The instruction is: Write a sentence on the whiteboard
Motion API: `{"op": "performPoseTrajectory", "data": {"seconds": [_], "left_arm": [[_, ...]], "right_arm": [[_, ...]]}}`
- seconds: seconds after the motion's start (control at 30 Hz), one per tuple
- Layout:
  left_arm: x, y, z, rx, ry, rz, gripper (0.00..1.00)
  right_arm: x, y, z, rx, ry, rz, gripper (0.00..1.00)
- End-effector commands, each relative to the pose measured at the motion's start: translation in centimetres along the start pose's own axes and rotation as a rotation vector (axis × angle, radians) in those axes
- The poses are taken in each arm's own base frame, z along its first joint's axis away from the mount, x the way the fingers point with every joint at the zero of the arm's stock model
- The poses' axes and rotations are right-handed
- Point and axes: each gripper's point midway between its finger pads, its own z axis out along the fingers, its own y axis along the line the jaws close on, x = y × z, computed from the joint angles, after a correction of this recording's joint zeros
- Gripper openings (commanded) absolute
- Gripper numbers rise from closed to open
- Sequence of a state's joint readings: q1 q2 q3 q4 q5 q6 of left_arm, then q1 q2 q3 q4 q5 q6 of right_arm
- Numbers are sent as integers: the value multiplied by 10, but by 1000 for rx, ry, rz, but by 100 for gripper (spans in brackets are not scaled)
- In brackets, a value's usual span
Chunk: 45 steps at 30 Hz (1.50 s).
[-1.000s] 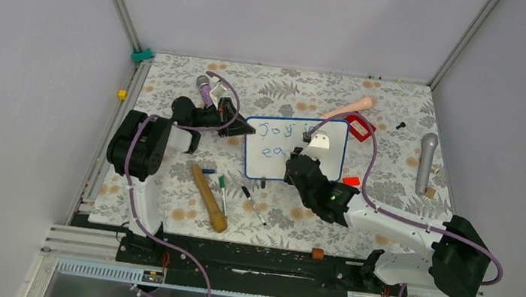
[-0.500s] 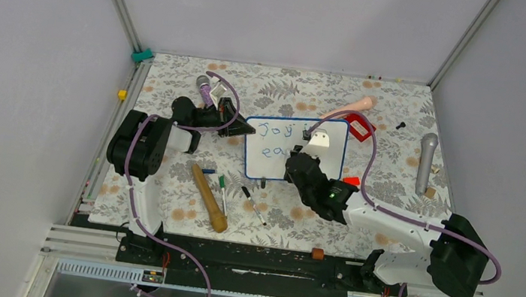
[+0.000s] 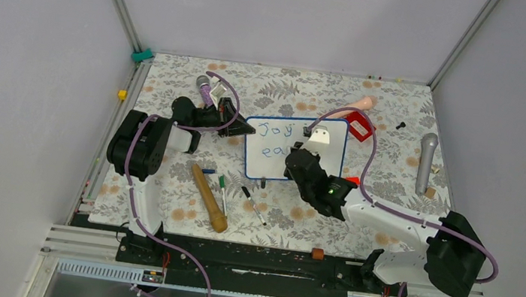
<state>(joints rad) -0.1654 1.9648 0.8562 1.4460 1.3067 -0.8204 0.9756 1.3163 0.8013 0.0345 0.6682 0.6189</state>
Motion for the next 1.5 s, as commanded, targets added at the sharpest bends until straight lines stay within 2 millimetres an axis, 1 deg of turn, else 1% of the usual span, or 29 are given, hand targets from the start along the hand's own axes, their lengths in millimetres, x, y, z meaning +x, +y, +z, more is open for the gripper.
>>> {"op": "performPoseTrajectory", "data": {"seconds": [0.0,0.2,0.37,0.57,0.6,0.7,0.9,1.07,1.23,1.43,1.47], "left_arm": [[29,-8,-2,102,99,78,0],[29,-8,-2,102,99,78,0],[29,-8,-2,101,98,78,0],[29,-8,-2,101,98,77,0],[30,-8,-2,102,99,76,0],[29,-8,-2,101,97,77,0],[29,-9,-2,100,96,80,0],[29,-9,-2,101,97,81,0],[29,-9,-2,101,97,80,0],[29,-9,-2,100,97,77,0],[29,-9,-2,101,97,78,0]], "right_arm": [[-20,9,3,-5,-36,29,0],[-19,14,5,-28,-23,22,0],[-15,19,7,-44,8,2,0],[-9,21,8,-44,35,3,0],[-4,16,8,-27,57,-9,0],[2,11,7,-5,80,-12,0],[6,6,6,32,106,-13,0],[5,0,5,56,96,0,0],[0,-8,2,72,59,22,0],[-4,-8,-3,18,10,58,0],[-8,-5,-4,0,-12,78,0]]}}
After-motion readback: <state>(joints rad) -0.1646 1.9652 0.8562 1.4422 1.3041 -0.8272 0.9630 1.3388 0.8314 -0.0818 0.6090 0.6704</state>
